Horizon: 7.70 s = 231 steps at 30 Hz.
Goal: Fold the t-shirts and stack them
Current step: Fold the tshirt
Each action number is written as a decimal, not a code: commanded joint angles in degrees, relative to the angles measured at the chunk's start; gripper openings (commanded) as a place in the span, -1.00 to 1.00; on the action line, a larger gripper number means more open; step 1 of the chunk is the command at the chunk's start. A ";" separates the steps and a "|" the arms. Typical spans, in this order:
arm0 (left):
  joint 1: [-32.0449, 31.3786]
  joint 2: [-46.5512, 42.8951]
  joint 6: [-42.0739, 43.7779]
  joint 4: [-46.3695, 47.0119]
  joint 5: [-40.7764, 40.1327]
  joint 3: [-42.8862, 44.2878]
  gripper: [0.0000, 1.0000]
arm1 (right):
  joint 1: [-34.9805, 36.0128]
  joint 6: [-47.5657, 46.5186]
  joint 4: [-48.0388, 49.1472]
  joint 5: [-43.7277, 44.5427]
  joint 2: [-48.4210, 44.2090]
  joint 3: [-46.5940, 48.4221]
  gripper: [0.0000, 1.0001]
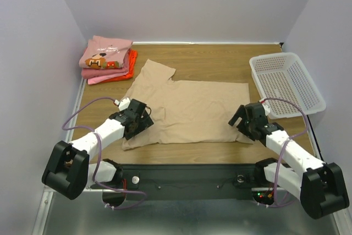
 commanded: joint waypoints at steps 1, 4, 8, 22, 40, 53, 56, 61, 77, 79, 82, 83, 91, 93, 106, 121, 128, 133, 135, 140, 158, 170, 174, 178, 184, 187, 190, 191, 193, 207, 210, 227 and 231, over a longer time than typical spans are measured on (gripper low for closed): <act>-1.60 0.98 -3.62 -6.91 6.23 -2.92 0.97 | -0.23 6.00 -8.31 -1.85 -3.47 -2.58 1.00; -2.22 -0.52 -4.59 -6.91 6.49 -3.44 0.97 | -0.23 8.56 -12.44 0.62 -6.29 -4.33 1.00; -2.92 -1.93 -5.91 -9.36 5.71 -2.66 0.97 | -0.23 9.62 -14.20 0.26 -11.04 -5.22 1.00; -3.89 -1.95 -10.47 -27.97 -12.63 12.70 0.97 | -0.23 1.02 -15.26 6.24 -10.44 8.91 1.00; 0.92 28.51 21.94 -6.82 -17.42 55.48 0.97 | -0.15 -10.94 -10.87 12.92 13.10 31.68 1.00; 10.52 67.90 33.90 -7.09 -10.31 100.42 0.96 | -0.06 -12.44 -9.11 17.32 26.13 38.20 1.00; 11.05 71.97 36.53 -2.72 -9.42 103.17 0.96 | -0.06 -12.44 -9.02 16.71 27.44 38.02 1.00; 11.05 74.44 38.13 2.49 -8.80 101.41 0.96 | -0.06 -13.58 -9.02 15.22 28.77 37.23 1.00; 11.58 80.95 33.91 -2.34 -7.92 101.67 0.05 | -0.06 -13.76 -9.02 15.83 27.45 36.00 1.00; 11.75 81.21 33.90 -2.87 -7.83 101.67 -0.19 | -0.06 -13.76 -9.02 16.27 27.36 35.91 1.00; 12.10 81.04 33.12 -5.41 -8.36 101.41 -0.19 | -0.06 -13.76 -9.02 16.27 27.19 35.83 1.00; 12.37 80.86 32.94 -6.98 -8.45 101.24 -0.18 | -0.06 -13.59 -9.02 16.27 27.10 35.82 1.00; 14.48 79.54 32.32 -9.20 -8.19 101.67 -0.08 | -0.06 -13.50 -9.02 15.92 27.45 35.74 1.00; 15.00 79.02 32.41 -9.02 -7.75 102.03 -0.08 | -0.06 -13.50 -9.02 16.18 27.36 35.65 1.00; 15.36 79.28 31.27 -8.05 7.19 98.16 -0.06 | -0.06 -13.32 -9.11 16.00 28.07 35.74 1.00; 13.07 76.81 34.96 -8.31 3.96 94.64 -0.03 | -0.06 -13.41 -9.02 16.27 28.68 35.82 1.00; 12.90 76.73 35.49 -10.78 2.63 94.65 -0.03 | 0.03 -13.32 -9.02 16.27 28.59 35.74 1.00; 12.02 75.85 36.63 -10.60 3.42 93.32 -0.05 | -0.06 -13.32 -9.02 15.92 28.94 35.74 1.00; 11.75 75.85 36.72 -10.69 3.42 93.24 -0.21 | -0.06 -13.32 -9.02 16.09 28.86 35.74 1.00; 11.67 75.76 37.42 -10.95 4.03 93.32 -1.00 | -0.06 -13.32 -9.02 16.36 28.42 35.56 1.00; 10.26 56.00 36.81 0.99 4.03 73.74 -1.00 | -1.11 -6.64 -9.02 23.82 43.25 49.35 1.00; 7.27 44.66 37.07 7.41 1.92 59.24 -1.00 | -3.31 -3.22 -9.37 33.14 53.81 56.21 0.79; 6.66 41.67 36.98 9.25 1.93 54.75 -1.00 | -4.10 -2.86 -9.46 34.98 55.13 57.00 0.71; 6.57 39.20 36.19 10.05 1.05 51.49 -1.00 | -4.45 -3.48 -9.46 36.66 56.80 58.06 0.62; 6.04 37.09 35.31 11.28 1.40 48.41 -1.00 | -4.81 -3.21 -9.46 37.54 60.58 59.90 0.62; 6.04 36.65 35.05 11.46 1.05 47.53 -1.00 | -4.81 -2.86 -9.46 37.01 61.99 60.08 0.59; 6.04 36.12 35.14 11.28 0.17 46.92 -1.00 | -4.81 -2.34 -9.55 36.83 61.82 59.12 0.41; 6.04 35.95 35.05 11.20 -0.10 46.74 -1.00 | -4.81 -2.07 -9.46 36.49 61.55 58.59 0.34; 6.04 35.42 34.87 11.28 -0.71 46.39 -1.00 | -4.81 -1.90 -9.46 35.78 61.03 57.54 0.18; 6.04 31.56 33.55 10.67 -2.65 43.23 -1.00 | -4.89 0.12 -9.64 35.51 56.36 51.03 -0.37; 6.04 30.15 33.20 10.49 -3.17 42.09 -1.00 | -4.81 0.13 -9.72 36.13 57.85 52.08 -0.63; 5.34 12.87 25.57 8.74 -2.73 27.89 -1.00 | -4.10 -2.33 -9.64 33.94 43.31 43.32 -0.99; 4.99 8.36 22.84 8.56 -2.56 22.67 -1.00 | -4.01 -2.33 -9.55 32.53 39.95 40.40 -0.99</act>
